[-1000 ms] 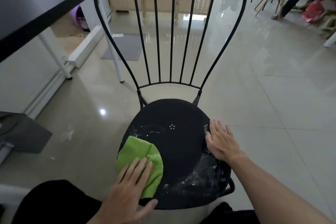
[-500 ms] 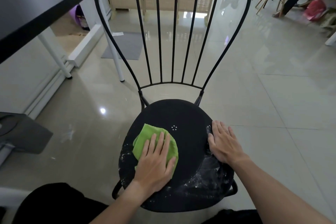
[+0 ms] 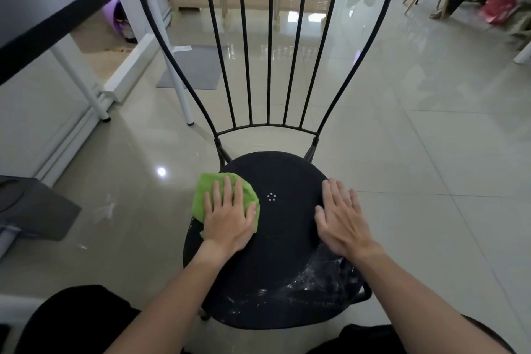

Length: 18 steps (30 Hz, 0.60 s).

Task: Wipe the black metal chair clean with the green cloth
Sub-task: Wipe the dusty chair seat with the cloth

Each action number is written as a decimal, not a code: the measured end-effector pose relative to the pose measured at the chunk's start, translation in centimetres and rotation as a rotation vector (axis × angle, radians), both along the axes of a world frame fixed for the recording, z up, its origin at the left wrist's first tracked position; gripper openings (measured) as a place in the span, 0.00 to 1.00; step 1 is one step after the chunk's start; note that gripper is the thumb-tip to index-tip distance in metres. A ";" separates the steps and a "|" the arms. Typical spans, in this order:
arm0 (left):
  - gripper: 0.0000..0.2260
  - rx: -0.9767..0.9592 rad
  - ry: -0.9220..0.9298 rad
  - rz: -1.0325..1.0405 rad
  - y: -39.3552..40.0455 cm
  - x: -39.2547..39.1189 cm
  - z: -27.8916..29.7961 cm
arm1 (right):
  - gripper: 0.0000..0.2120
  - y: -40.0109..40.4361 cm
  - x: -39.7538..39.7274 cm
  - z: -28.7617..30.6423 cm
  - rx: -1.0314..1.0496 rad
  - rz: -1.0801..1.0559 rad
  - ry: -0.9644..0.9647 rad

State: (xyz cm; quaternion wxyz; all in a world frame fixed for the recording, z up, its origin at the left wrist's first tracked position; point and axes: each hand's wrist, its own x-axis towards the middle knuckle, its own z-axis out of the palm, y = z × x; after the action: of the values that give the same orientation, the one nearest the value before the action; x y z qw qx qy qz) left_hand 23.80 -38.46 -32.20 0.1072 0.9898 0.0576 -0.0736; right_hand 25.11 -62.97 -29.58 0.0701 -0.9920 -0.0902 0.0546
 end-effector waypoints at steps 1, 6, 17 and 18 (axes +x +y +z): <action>0.38 0.006 -0.007 -0.042 -0.2 0.2 0.0 | 0.37 0.9 -0.6 0.0 0.020 0.044 -0.022; 0.33 0.020 -0.068 -0.273 0.7 -2.2 -0.3 | 0.35 5.5 -2.8 -0.7 0.056 0.170 -0.037; 0.32 0.025 -0.107 -0.121 3.7 -7.2 -0.6 | 0.39 7.1 -3.9 -1.7 0.024 0.172 0.021; 0.33 0.026 -0.081 -0.068 3.0 -5.8 -0.7 | 0.39 7.1 -3.9 -1.7 0.018 0.173 0.024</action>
State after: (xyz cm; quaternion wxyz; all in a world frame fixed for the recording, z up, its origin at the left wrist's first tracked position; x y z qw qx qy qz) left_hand 17.97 -35.45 -32.89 0.0941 0.9947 0.0204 -0.0363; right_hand 21.24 -55.86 -31.31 0.0753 -0.9791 -0.1751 0.0715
